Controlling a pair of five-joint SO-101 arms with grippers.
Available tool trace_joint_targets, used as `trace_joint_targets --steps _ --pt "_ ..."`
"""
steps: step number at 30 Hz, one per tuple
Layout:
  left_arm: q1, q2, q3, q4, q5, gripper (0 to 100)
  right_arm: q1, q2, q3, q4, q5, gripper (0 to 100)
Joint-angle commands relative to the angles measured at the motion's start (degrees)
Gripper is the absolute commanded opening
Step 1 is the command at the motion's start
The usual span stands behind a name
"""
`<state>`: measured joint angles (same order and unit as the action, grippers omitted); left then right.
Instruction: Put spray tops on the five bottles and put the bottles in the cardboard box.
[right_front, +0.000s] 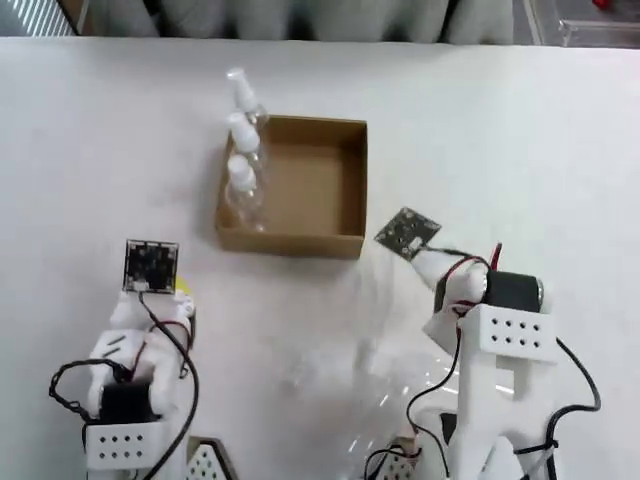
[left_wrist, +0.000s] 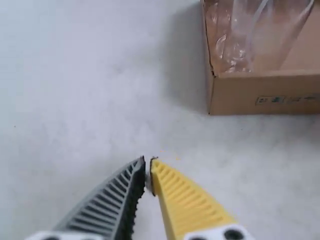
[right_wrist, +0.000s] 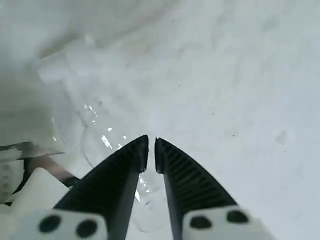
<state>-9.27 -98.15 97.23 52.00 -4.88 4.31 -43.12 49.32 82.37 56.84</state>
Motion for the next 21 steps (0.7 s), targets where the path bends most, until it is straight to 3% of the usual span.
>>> trace_joint_targets --steps 1,8,12,16,21 --pt "-0.22 -0.92 -3.16 2.9 -0.09 3 -3.74 -1.1 -0.62 1.63 -1.05 1.6" --pt "-0.22 0.75 -4.22 3.25 -0.09 2 -7.96 -1.1 -0.62 3.82 -7.03 1.6" --pt "-0.22 12.0 -9.58 2.55 -0.09 3 -6.9 -1.1 -0.26 1.98 -9.67 1.6" --pt "-0.22 29.67 -20.4 1.49 -0.09 3 -2.33 -0.66 -0.09 -7.16 -17.32 1.6" --pt "0.22 47.87 -34.64 5.01 -2.64 3 13.41 -0.57 5.01 -22.29 -22.33 1.6"
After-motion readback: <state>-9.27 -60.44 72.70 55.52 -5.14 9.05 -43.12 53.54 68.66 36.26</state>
